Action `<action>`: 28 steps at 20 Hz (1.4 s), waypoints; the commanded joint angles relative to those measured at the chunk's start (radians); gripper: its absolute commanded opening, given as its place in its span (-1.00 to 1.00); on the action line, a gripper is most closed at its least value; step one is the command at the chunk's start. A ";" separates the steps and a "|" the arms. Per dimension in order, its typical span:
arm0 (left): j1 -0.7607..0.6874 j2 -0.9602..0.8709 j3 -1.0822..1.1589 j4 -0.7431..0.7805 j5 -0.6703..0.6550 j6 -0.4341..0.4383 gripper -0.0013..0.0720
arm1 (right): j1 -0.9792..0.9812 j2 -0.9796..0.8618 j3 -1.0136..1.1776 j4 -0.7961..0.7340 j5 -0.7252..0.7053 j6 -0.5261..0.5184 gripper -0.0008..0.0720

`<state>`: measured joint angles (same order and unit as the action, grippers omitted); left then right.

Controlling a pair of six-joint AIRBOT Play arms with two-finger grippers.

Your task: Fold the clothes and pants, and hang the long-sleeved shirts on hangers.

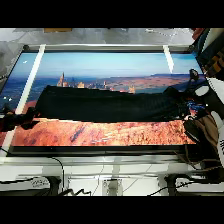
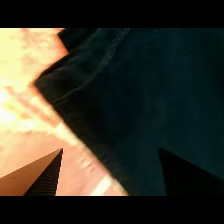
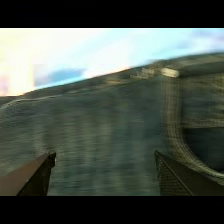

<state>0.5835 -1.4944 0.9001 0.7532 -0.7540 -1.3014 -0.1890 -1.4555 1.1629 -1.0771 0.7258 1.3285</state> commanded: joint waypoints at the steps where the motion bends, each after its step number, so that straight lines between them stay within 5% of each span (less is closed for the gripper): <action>1: -0.111 -0.063 -0.008 -0.037 0.229 0.000 0.93 | 0.119 0.000 0.001 -0.008 -0.078 -0.014 0.90; 3: -0.154 -0.079 0.002 -0.037 0.307 0.000 0.92 | 0.186 -0.001 0.001 -0.008 -0.130 -0.003 0.77; 4: -0.171 -0.078 0.012 -0.037 0.357 0.000 0.70 | 0.217 -0.001 0.001 -0.008 -0.170 0.015 0.55; 5: -0.181 -0.077 0.032 -0.037 0.390 0.000 0.31 | 0.248 -0.002 0.001 -0.008 -0.220 0.024 0.29; 7: -0.185 -0.073 0.108 -0.037 0.380 0.003 -0.87 | 0.308 -0.002 0.001 -0.007 -0.315 0.024 -0.32; 10: -0.186 -0.038 0.241 0.006 0.273 0.061 -0.90 | 0.382 -0.027 0.042 -0.007 -0.352 0.024 -0.88; 14: -0.218 0.069 0.399 0.035 -0.029 0.242 -0.90 | 0.469 -0.110 0.203 0.021 -0.351 0.081 -0.89; 17: -0.284 0.180 0.454 0.035 -0.151 0.270 -0.90 | 0.548 -0.196 0.349 0.029 -0.297 0.155 -0.89; 21: -0.375 0.358 0.460 0.032 -0.154 0.270 -0.90 | 0.678 -0.320 0.493 0.042 -0.151 0.225 -0.89; 28: -0.438 0.436 0.454 0.031 -0.152 0.269 -0.89 | 0.953 -0.457 0.605 0.264 -0.152 0.235 -0.89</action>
<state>0.1707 -1.0794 1.3560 0.7853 -0.8997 -1.0355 0.6624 -1.8675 1.7275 -0.8951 0.5667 1.5520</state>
